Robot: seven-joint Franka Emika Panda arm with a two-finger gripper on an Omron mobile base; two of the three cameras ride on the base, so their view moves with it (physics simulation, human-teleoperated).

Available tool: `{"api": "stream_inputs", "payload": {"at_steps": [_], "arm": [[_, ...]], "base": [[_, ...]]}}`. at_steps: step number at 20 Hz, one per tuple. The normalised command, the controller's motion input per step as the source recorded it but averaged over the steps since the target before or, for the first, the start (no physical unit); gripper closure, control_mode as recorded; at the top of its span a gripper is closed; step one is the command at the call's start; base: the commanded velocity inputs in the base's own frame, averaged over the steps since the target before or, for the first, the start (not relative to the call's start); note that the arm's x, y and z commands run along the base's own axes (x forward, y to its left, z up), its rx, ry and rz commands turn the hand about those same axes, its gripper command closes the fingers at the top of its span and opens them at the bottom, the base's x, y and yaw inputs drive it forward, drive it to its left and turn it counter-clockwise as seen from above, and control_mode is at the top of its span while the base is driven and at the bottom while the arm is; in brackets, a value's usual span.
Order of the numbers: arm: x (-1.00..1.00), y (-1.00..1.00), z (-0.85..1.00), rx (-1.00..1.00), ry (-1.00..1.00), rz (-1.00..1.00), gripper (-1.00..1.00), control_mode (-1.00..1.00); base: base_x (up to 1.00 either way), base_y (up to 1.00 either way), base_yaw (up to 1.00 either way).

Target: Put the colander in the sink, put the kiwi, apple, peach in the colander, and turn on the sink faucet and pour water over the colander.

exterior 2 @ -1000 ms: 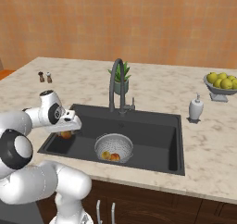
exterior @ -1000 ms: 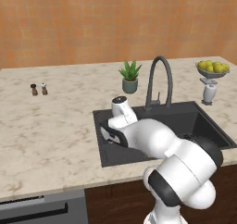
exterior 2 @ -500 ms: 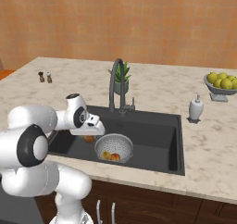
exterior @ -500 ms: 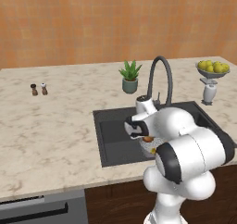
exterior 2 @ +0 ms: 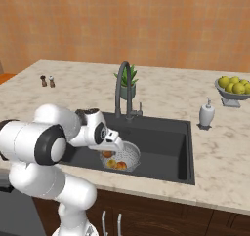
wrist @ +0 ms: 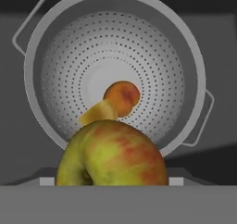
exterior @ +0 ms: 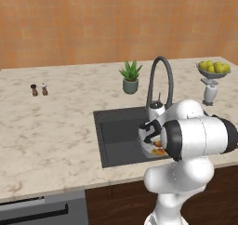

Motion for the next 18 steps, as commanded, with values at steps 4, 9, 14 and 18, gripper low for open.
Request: {"api": "stream_inputs", "payload": {"at_steps": [4,9,14,18], "arm": [[0.34,-0.04,-0.33,0.0,0.0,-0.02,1.0,-1.0],[0.34,-0.13,-0.35,0.0,0.0,-0.03,1.0,-1.0],[0.35,-0.05,-0.35,0.0,0.0,-0.03,1.0,-1.0],[0.11,-0.01,-0.18,0.0,0.0,-0.02,-1.0,-1.0]], "base": [[0.0,0.0,0.0],[0.0,0.0,0.0],[0.0,0.0,0.0],[0.0,0.0,0.0]]}}
